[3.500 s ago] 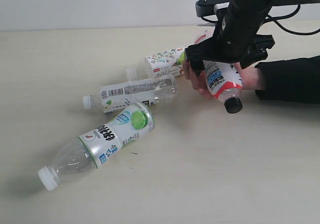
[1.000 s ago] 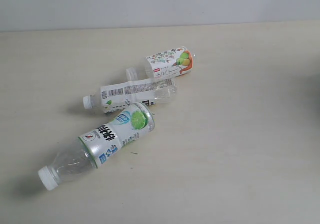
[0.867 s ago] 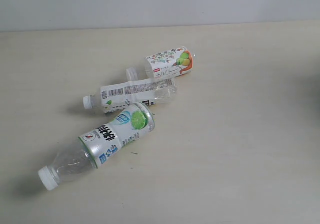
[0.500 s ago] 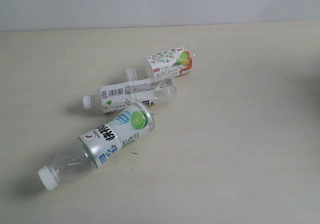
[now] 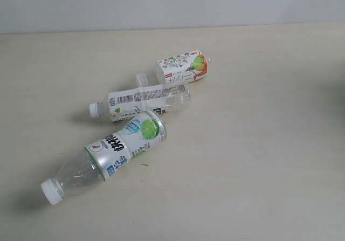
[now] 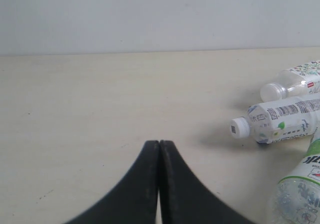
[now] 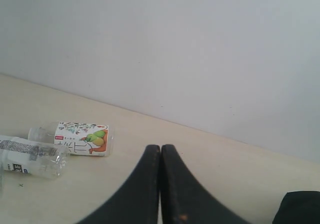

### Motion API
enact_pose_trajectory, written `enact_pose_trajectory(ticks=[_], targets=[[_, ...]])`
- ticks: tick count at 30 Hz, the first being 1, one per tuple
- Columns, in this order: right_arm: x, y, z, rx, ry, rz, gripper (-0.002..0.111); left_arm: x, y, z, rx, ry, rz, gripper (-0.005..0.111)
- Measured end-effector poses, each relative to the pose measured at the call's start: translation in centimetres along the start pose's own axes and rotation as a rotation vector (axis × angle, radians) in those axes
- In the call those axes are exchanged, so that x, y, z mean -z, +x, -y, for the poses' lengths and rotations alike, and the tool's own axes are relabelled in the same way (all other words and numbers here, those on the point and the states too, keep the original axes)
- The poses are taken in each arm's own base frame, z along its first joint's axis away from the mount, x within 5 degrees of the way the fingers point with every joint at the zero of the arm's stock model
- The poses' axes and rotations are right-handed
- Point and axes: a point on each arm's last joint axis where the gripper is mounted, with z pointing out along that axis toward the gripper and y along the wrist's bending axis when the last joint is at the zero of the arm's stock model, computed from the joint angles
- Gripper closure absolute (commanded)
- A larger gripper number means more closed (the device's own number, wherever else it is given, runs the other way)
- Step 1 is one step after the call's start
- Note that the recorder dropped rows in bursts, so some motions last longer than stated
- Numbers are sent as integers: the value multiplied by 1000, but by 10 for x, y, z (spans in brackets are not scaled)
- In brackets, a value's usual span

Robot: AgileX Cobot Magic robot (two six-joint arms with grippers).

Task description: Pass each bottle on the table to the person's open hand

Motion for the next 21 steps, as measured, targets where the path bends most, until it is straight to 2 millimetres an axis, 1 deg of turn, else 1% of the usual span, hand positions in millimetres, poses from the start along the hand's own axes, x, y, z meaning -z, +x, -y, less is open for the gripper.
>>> enact_pose_trajectory(ticks=[16,18,21], targets=[[0,0,0,-9,-3,0,108,0,0,0,0,0,0,104],[2,0,0,-12,-2,11,108,0,0,0,0,0,0,104],[11,0,2,-23,1,62,108,0,0,0,0,0,0,104]])
